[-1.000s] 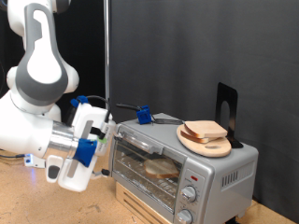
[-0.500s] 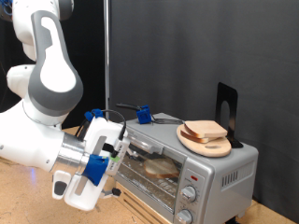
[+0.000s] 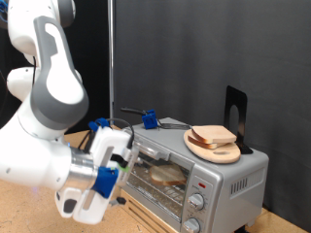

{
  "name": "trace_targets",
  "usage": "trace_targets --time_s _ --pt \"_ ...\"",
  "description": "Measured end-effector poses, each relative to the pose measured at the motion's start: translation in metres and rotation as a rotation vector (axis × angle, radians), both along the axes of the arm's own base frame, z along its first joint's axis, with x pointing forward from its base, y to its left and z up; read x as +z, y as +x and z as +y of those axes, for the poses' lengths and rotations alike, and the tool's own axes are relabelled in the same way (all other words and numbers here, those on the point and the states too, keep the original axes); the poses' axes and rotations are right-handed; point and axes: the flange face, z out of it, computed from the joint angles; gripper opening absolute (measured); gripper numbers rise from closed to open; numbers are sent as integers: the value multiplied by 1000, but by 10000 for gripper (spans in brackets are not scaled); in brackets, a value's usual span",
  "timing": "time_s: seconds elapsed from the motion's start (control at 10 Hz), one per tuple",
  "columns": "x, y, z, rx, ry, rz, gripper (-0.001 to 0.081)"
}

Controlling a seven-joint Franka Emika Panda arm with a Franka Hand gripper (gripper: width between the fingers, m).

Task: Make a piece of toast with the oven

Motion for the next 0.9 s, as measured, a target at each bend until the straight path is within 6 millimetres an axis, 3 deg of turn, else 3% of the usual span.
trace_targets --time_s 0.1,0.5,0.9 --pt "-5 9 1 -18 -36 -12 808" --pt "-1 6 8 53 107 -104 808" --pt "-15 48 7 -14 105 -231 808"
